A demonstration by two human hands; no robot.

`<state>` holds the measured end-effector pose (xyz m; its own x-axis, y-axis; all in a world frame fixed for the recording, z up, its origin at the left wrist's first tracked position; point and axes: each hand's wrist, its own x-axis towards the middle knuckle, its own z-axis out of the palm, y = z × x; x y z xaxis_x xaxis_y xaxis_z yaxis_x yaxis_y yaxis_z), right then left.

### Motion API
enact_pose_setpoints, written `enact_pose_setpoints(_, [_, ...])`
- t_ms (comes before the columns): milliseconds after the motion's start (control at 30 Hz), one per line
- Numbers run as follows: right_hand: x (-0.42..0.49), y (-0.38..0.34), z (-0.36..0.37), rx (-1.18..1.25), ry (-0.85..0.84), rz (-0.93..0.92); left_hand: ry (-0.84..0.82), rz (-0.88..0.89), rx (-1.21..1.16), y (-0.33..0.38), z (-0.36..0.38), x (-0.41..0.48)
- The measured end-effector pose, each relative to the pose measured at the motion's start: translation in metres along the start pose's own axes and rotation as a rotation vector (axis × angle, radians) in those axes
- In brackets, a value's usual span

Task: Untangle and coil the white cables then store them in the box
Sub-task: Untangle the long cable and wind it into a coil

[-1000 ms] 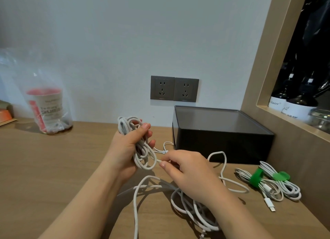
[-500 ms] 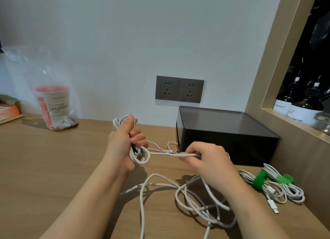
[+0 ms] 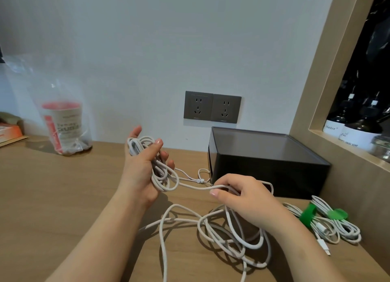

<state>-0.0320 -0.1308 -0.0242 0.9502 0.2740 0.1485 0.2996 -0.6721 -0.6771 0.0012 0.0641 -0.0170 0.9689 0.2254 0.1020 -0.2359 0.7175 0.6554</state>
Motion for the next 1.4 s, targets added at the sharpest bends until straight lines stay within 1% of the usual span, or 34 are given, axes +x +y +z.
enact_pose_setpoints(100, [-0.001,-0.002,0.002,0.001,0.001,0.019,0.004,0.007,0.05,-0.001,0.002,-0.003])
enact_pose_setpoints(267, [-0.002,-0.014,0.017,-0.135,-0.054,-0.014,-0.018,0.022,0.124,-0.012,0.006,-0.009])
enact_pose_setpoints(367, [-0.003,-0.024,0.027,-0.197,-0.074,-0.074,-0.014,0.026,0.081,-0.018,0.008,-0.012])
enact_pose_setpoints(500, [-0.001,-0.026,0.033,-0.203,0.007,-0.166,0.019,-0.011,-0.025,-0.018,0.007,-0.009])
enact_pose_setpoints(567, [-0.001,-0.025,0.036,-0.177,0.053,-0.198,0.004,-0.031,-0.009,-0.022,0.007,-0.01])
enact_pose_setpoints(667, [-0.002,-0.024,0.038,-0.145,0.113,-0.182,-0.025,-0.075,0.013,-0.026,0.008,-0.014])
enact_pose_setpoints(767, [-0.002,-0.023,0.037,-0.192,0.149,-0.166,-0.032,-0.062,0.015,-0.027,0.011,-0.019])
enact_pose_setpoints(900, [-0.003,-0.024,0.038,-0.196,0.126,-0.184,-0.026,0.058,0.066,-0.029,0.016,-0.02])
enact_pose_setpoints(1000, [-0.002,-0.027,0.039,-0.168,0.07,-0.175,0.024,0.117,0.095,-0.028,0.015,-0.017])
enact_pose_setpoints(1133, [-0.003,-0.031,0.03,-0.168,-0.087,-0.207,0.021,0.011,-0.028,-0.027,0.01,-0.012])
enact_pose_setpoints(1200, [-0.004,-0.031,0.027,-0.187,-0.122,-0.221,0.015,-0.033,-0.082,-0.026,0.008,-0.01])
enact_pose_setpoints(1267, [-0.003,-0.03,0.03,-0.234,-0.074,-0.242,0.011,-0.055,-0.093,-0.026,0.007,-0.008])
enact_pose_setpoints(1400, [-0.002,-0.024,0.035,-0.283,0.076,-0.301,-0.015,-0.11,-0.089,-0.026,0.007,-0.009])
